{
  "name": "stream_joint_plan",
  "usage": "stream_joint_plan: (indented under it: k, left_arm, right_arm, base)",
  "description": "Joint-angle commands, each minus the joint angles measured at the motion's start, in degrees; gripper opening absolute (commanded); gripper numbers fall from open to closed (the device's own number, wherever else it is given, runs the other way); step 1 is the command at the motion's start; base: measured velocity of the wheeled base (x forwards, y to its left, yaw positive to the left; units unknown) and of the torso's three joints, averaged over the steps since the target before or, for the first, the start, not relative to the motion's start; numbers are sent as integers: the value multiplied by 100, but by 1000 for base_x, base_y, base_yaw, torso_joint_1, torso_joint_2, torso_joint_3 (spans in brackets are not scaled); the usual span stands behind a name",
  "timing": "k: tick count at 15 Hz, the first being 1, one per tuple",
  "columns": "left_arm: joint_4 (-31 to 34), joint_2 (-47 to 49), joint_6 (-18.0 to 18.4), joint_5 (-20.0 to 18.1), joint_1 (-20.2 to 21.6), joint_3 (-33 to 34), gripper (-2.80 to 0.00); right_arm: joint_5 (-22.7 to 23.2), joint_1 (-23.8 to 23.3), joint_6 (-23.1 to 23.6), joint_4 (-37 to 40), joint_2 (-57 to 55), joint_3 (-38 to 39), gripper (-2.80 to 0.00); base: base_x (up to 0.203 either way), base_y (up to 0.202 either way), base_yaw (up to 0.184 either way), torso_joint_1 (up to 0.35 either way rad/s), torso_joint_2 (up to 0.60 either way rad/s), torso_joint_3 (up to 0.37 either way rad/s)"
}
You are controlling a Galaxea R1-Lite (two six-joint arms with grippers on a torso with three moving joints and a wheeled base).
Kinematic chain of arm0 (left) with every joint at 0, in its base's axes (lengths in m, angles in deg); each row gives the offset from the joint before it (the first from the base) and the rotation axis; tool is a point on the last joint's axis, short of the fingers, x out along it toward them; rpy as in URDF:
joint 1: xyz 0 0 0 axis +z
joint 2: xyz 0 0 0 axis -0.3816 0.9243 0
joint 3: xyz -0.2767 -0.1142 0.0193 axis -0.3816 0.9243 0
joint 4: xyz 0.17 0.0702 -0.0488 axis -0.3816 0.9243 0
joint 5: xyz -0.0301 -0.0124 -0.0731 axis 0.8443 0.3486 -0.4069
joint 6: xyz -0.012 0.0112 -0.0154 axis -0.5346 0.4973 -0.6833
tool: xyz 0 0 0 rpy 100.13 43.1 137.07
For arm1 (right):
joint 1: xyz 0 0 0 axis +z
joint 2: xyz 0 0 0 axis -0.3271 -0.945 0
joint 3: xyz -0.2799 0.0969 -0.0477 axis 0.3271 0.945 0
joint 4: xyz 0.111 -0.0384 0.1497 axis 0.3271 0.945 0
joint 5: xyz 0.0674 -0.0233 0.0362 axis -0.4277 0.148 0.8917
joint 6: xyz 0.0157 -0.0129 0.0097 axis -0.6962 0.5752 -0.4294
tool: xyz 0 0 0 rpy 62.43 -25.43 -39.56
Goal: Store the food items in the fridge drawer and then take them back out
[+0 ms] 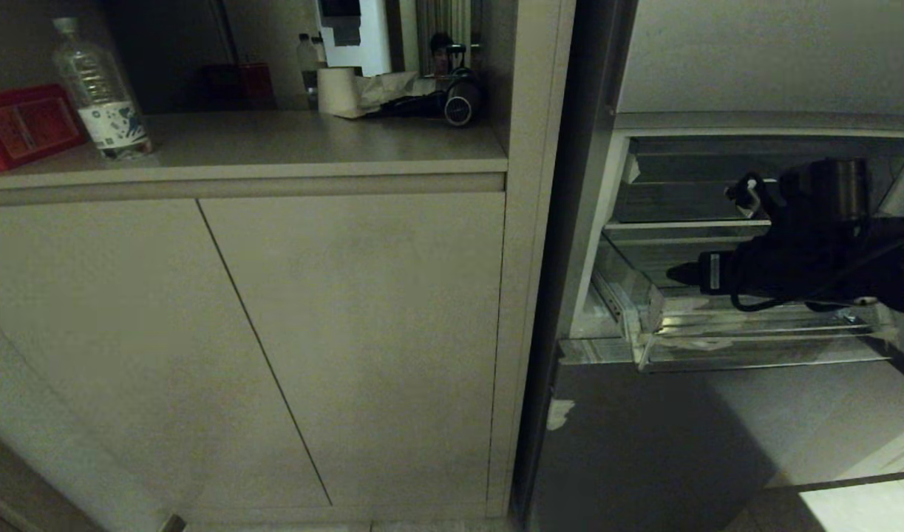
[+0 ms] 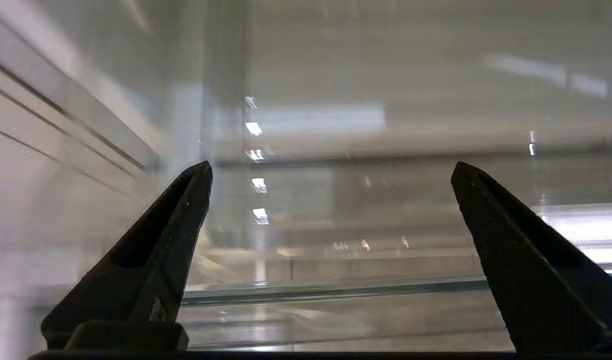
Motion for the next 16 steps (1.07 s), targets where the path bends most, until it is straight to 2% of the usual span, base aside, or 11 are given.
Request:
stream_joint_plan:
  k: [1, 6, 10, 13, 16]
  left_arm:
    - [1, 5, -1, 1, -2, 0, -280]
    - [1, 5, -1, 1, -2, 0, -280]
    - [1, 5, -1, 1, -2, 0, -280]
    - [1, 5, -1, 1, -2, 0, -280]
    - [1, 5, -1, 1, -9, 0, -280]
  right_arm:
    - [-1, -23, -6, 660, -187, -305, 0]
    - [33, -18, -27, 1496, 293, -359, 0]
    - [62, -13, -17, 1739, 874, 75, 0]
    - [42, -15, -63, 1661, 1047, 109, 0]
    - [58, -12, -71, 702, 1203, 334, 0]
  base:
    - [0, 0, 0, 0, 0, 0]
    - [0, 0, 0, 0, 0, 0]
    - [0, 0, 0, 0, 0, 0]
    - [0, 0, 0, 0, 0, 0]
    - [0, 0, 0, 0, 0, 0]
